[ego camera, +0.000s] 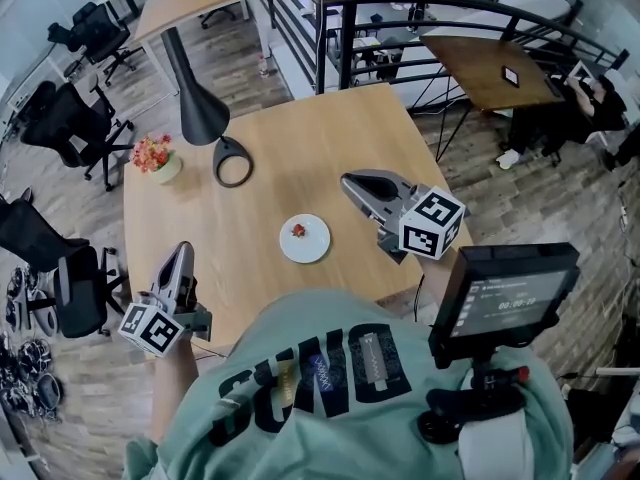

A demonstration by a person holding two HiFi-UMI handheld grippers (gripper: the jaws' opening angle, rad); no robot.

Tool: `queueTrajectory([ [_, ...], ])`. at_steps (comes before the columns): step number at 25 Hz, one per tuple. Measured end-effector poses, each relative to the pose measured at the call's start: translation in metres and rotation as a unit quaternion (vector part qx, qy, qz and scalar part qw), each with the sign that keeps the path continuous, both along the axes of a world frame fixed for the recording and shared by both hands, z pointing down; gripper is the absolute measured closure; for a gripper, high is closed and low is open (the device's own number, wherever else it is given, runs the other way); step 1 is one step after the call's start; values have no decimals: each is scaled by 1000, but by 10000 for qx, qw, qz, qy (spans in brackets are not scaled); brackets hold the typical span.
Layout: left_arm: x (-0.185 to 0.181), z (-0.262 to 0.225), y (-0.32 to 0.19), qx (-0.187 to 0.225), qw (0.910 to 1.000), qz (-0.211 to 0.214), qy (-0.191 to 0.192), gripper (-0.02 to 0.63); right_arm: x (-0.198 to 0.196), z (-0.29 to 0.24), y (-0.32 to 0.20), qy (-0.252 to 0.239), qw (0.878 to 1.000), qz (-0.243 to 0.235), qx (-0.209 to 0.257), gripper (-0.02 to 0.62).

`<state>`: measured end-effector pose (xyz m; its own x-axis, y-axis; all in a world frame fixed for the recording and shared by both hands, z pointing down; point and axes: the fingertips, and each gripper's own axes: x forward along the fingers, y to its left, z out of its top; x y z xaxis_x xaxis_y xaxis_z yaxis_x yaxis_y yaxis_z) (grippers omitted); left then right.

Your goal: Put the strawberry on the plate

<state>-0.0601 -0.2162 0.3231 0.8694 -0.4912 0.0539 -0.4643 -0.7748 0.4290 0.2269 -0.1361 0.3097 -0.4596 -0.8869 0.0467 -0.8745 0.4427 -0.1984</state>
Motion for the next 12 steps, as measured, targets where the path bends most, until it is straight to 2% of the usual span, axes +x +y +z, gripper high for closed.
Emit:
queueTrajectory([
  [12,3,3,2,-53,10000,9,24,603,1,1,1,14,10000,-38,-43,592],
])
